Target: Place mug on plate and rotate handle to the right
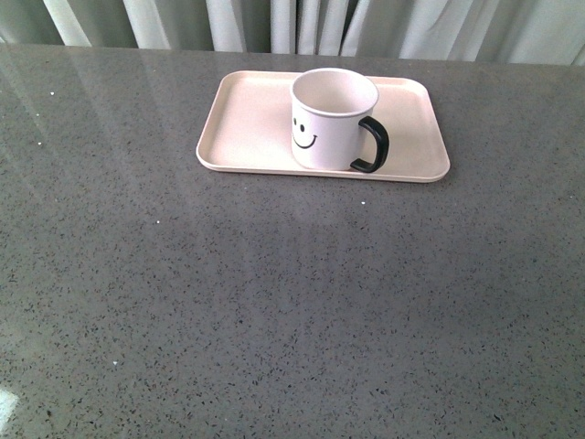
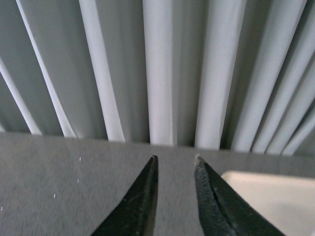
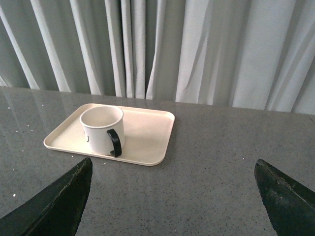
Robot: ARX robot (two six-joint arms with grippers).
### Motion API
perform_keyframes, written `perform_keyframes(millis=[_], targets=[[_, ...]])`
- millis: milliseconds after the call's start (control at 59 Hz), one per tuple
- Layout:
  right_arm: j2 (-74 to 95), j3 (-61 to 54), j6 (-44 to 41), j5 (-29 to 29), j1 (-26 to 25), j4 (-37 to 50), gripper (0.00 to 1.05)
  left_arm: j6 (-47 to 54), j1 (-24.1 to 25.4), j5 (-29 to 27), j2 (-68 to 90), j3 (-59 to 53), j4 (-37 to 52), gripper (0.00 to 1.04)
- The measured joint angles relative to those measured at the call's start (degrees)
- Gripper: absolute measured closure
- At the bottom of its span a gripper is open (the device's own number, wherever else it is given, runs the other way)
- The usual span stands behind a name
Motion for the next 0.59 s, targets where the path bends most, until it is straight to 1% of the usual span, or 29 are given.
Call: perform_keyframes(millis=[34,68,390,576,593], targets=[[0.0,0.0,0.0,0.0,0.0,0.0,0.09,-0.04,0.52,0.87,-1.36,-2.51,0.57,0.99],[0.0,0.0,0.0,0.04,0.0,0.0,0.09,-0.26,0.83,1.25,-2.6,-4.11,0.98,1.04],[0.0,0.0,0.0,0.02,0.0,0.0,0.09,-0.35,4.87,4.81,-14.45,-16.35,2.45,1.03],[0.0,0.0,0.0,0.02,0.0,0.0,0.09,-0.33,6.54,6.88,-22.56,-21.97,0.04,1.03],[0.0,0.0,0.0,0.02,0.0,0.0,0.09,-0.35,7.19,7.89,-23.3,-22.38,-0.33,1.03]])
